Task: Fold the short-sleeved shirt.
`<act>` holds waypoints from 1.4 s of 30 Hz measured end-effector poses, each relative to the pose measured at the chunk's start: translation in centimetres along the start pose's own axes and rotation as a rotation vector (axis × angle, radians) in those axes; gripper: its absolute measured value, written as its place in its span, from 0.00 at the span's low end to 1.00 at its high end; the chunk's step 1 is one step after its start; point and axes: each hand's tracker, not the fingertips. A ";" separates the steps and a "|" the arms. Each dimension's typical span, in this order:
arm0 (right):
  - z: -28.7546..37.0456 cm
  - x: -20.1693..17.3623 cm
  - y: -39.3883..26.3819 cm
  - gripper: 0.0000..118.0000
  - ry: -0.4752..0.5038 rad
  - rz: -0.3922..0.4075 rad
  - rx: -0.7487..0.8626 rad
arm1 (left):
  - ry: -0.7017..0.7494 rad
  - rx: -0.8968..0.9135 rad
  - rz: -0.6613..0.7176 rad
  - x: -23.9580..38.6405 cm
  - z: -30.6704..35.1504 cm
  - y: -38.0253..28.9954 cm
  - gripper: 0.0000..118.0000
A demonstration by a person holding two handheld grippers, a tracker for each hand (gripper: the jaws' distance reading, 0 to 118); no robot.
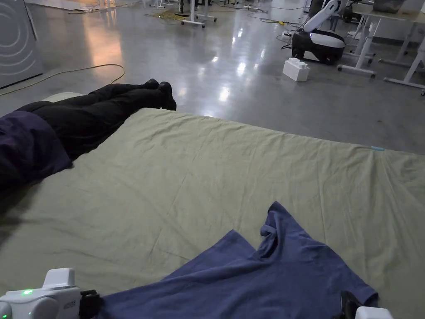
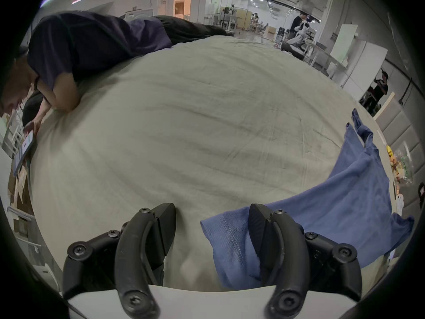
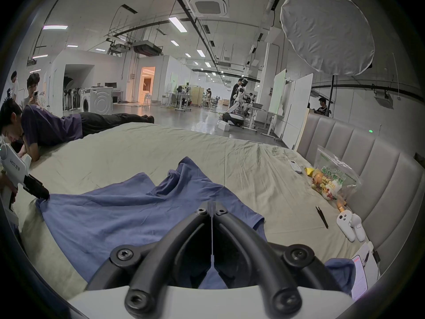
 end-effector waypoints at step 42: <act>-32.1 3.5 1.2 0.16 0.240 0.070 -0.631 | -0.025 0.138 -0.054 3.1 4.4 -0.7 0.03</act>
